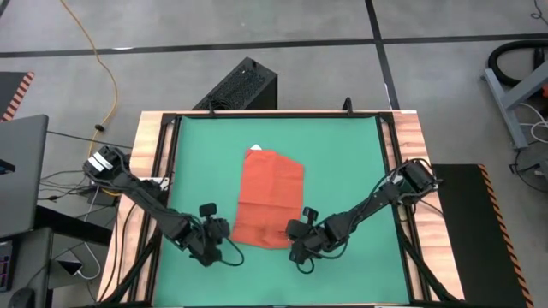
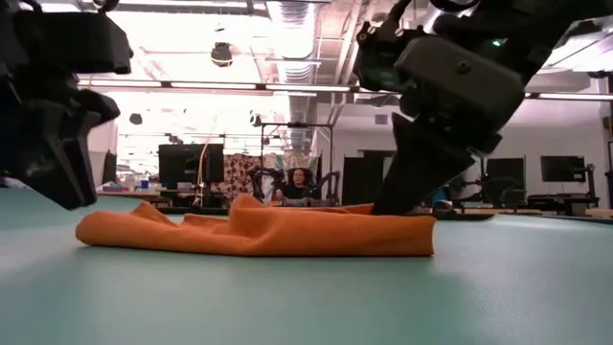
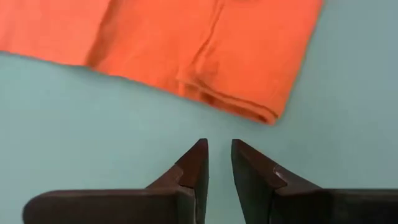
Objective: Roll towel into tight, uniform cylinder
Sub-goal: Roll the orange towel
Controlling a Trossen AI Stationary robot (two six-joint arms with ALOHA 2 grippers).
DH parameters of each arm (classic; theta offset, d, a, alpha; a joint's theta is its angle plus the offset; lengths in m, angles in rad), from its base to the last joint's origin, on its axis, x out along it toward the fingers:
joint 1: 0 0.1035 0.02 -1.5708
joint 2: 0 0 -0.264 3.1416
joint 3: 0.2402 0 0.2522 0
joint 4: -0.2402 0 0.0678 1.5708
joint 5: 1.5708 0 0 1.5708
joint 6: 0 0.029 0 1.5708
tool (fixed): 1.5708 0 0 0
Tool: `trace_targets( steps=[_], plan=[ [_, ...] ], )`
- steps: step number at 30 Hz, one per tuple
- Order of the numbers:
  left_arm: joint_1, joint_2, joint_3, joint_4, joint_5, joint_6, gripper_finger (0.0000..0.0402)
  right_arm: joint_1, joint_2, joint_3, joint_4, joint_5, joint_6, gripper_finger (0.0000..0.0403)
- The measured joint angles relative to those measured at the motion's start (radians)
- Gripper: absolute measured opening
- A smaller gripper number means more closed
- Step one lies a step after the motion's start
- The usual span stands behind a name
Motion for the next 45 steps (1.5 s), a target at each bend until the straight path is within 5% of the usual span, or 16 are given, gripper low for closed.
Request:
trace_targets(
  steps=[6, 15, 19, 28, 45],
  plan=[
    [-0.055, 0.000, 0.025, 0.100, -0.173, 0.052, 0.0039, 0.008, 0.000, 0.000, 0.000, -0.003, 0.010, 0.0000],
    [-0.066, 0.000, -0.058, 0.423, -0.250, 0.307, 0.0002, 0.010, 0.000, 0.000, 0.005, -0.003, 0.011, 0.0000],
    [-0.037, 0.000, -0.154, 0.596, -0.213, 0.336, 0.0000, 0.010, 0.000, 0.000, 0.006, -0.003, 0.011, 0.0000],
    [0.025, 0.000, -0.267, 0.680, -0.137, 0.293, 0.0000, 0.010, 0.000, 0.000, 0.006, -0.003, 0.011, 0.0000],
    [0.022, 0.050, -0.278, 0.870, -0.164, 0.377, 0.0000, 0.010, 0.000, 0.000, 0.002, -0.003, 0.012, 0.0000]
  ],
)
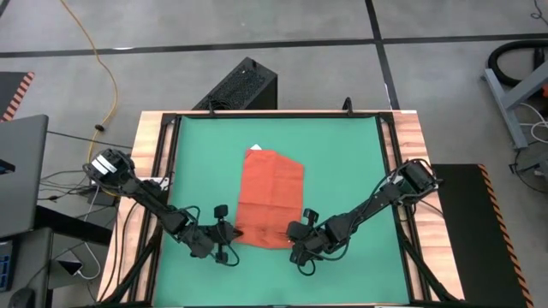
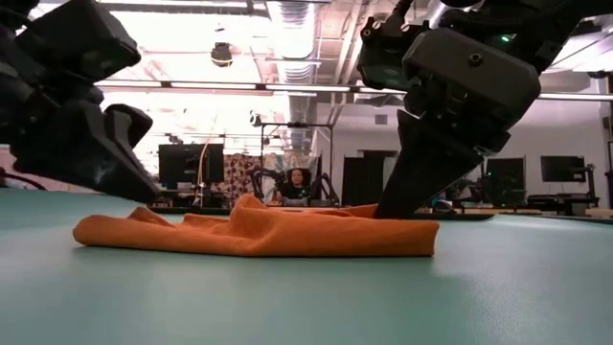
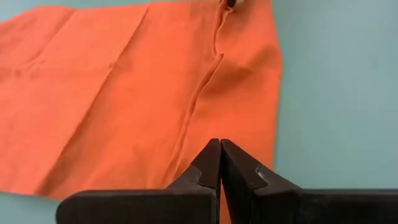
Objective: Roll towel into tight, uniform cylinder
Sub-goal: Roll the orange towel
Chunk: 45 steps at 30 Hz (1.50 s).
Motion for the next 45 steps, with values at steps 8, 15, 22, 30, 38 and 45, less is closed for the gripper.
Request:
trace_targets(
  steps=[8, 15, 22, 30, 38, 45],
  plan=[
    [0.026, 0.046, 0.000, -0.015, 0.011, -0.005, 0.0000, 0.000, 0.000, 0.000, -0.001, -0.003, -0.005, 0.0000],
    [0.045, 0.166, 0.004, 0.012, 0.072, -0.124, 0.0000, 0.012, 0.000, 0.000, -0.023, -0.003, 0.004, 0.0002],
    [0.006, 0.163, 0.004, -0.015, 0.071, -0.176, 0.0000, 0.043, 0.000, 0.000, -0.171, 0.055, 0.138, 0.0019],
    [0.005, 0.164, 0.003, -0.015, 0.071, -0.195, 0.0000, 0.051, 0.000, 0.000, -0.171, 0.097, 0.102, 0.0070],
    [0.005, 0.165, 0.002, -0.017, 0.072, -0.200, 0.0000, 0.077, -0.004, 0.091, -0.308, 0.208, 0.034, 0.0184],
    [0.005, 0.166, 0.002, -0.018, 0.074, -0.205, 0.0000, 0.174, -0.003, 0.103, -0.265, 0.425, -0.007, 0.0190]
  ],
)
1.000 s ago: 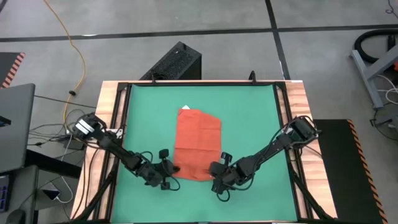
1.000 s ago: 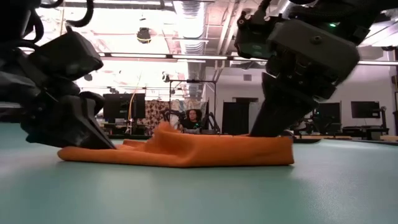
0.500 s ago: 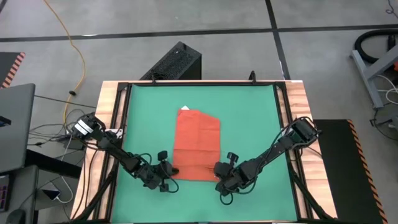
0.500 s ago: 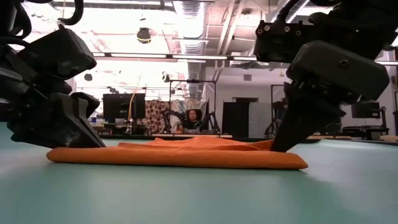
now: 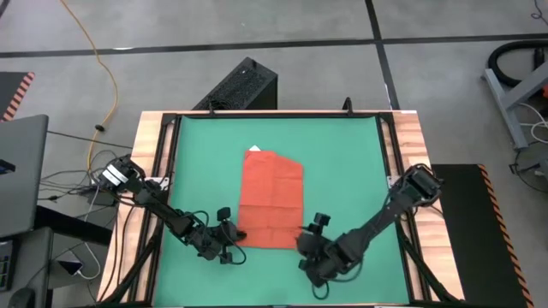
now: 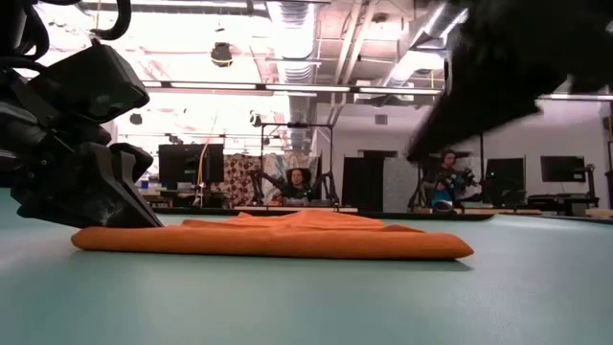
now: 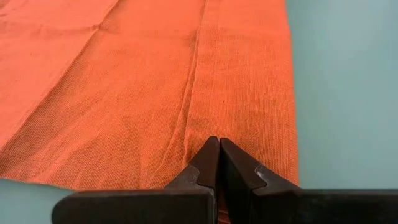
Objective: Roll towel into tight, uniform cylinder
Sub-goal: Roll the orange towel
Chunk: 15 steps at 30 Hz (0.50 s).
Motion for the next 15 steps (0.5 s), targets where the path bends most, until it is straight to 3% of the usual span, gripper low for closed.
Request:
trace_targets(
  steps=[7, 11, 15],
  plan=[
    [0.000, 0.000, 0.000, 0.000, 0.000, 0.002, 0.0000, 0.055, 0.048, -0.132, 0.414, 0.049, -0.152, 0.0177],
    [0.000, 0.001, -0.001, 0.000, -0.001, 0.004, 0.0000, 0.042, 0.075, -0.166, 0.594, 0.033, -0.263, 0.0196],
    [0.000, 0.001, -0.001, 0.000, -0.001, 0.004, 0.0000, 0.006, 0.101, -0.167, 0.650, -0.043, -0.359, 0.0225]
  ],
)
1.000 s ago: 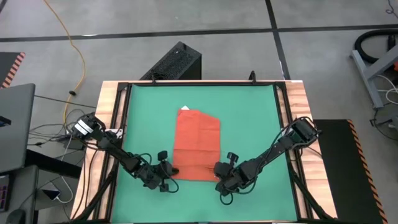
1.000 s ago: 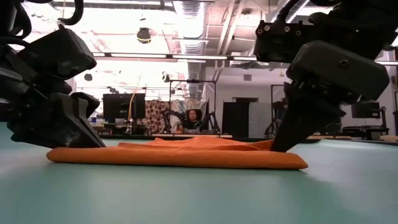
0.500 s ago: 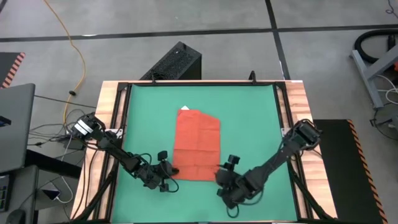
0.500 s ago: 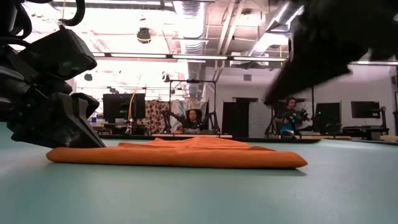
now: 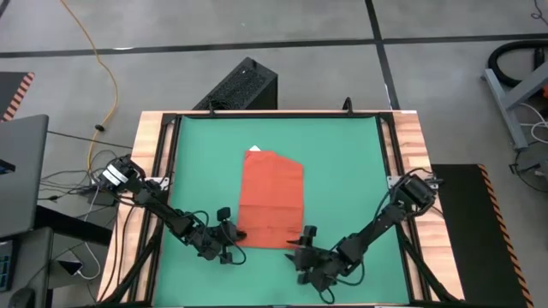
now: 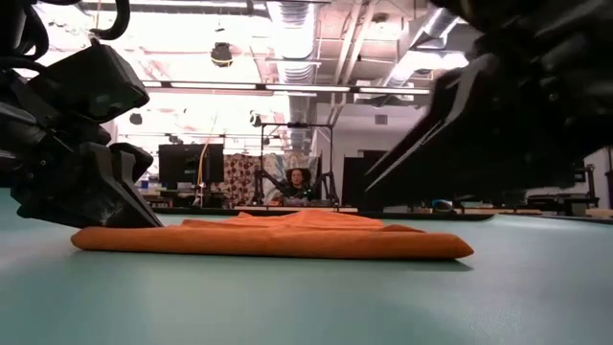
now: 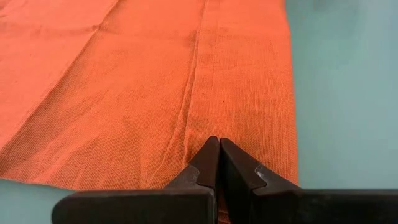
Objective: Roll towel into tight, uniform cylinder
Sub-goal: Roll the orange towel
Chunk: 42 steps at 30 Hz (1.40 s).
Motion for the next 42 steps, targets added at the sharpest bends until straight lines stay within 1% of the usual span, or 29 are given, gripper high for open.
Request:
trace_targets(
  steps=[3, 6, 10, 13, 18, 22, 24, 26, 30, 33, 35, 38, 42],
  plan=[
    [0.000, 0.000, 0.000, 0.000, 0.001, -0.003, 0.0000, -0.024, 0.034, -0.001, -0.037, -0.035, -0.015, 0.0242],
    [0.000, 0.000, 0.000, -0.001, 0.001, -0.001, 0.0000, -0.039, 0.045, 0.002, -0.078, -0.034, -0.009, 0.0248],
    [0.000, 0.000, 0.001, -0.009, 0.002, 0.000, 0.0000, -0.046, 0.043, 0.003, -0.178, -0.069, 0.094, 0.0248],
    [0.000, 0.000, 0.001, -0.009, 0.003, 0.016, 0.0000, -0.039, 0.042, -0.027, -0.198, -0.077, 0.160, 0.0248],
    [0.000, 0.000, 0.000, -0.007, 0.002, 0.031, 0.0000, -0.047, 0.059, -0.106, -0.112, -0.096, 0.221, 0.0248],
    [0.000, 0.000, 0.000, -0.006, 0.003, 0.033, 0.0000, -0.059, 0.088, -0.126, -0.033, -0.095, 0.206, 0.0238],
    [0.000, 0.000, 0.000, -0.008, 0.002, 0.033, 0.0000, -0.068, 0.097, -0.126, -0.016, -0.101, 0.217, 0.0220],
    [-0.001, 0.000, -0.001, -0.008, 0.002, 0.030, 0.0000, -0.076, 0.096, -0.126, -0.014, -0.130, 0.232, 0.0189],
    [-0.001, -0.014, -0.001, 0.001, 0.000, 0.029, 0.0000, -0.077, 0.097, -0.124, -0.002, -0.141, 0.232, 0.0098],
    [-0.010, -0.059, -0.004, -0.015, -0.011, 0.032, 0.0000, -0.077, 0.097, -0.125, -0.003, -0.140, 0.239, 0.0028],
    [-0.018, -0.105, -0.004, -0.025, -0.023, 0.055, 0.0000, -0.071, 0.097, -0.125, -0.001, -0.134, 0.242, 0.0014],
    [-0.038, -0.159, -0.005, -0.062, -0.072, 0.078, 0.0000, -0.066, 0.100, -0.125, 0.002, -0.122, 0.261, 0.0020],
    [-0.085, -0.184, -0.005, -0.085, -0.206, 0.088, 0.0000, -0.063, 0.100, -0.127, 0.017, -0.121, 0.256, 0.0011]
  ],
)
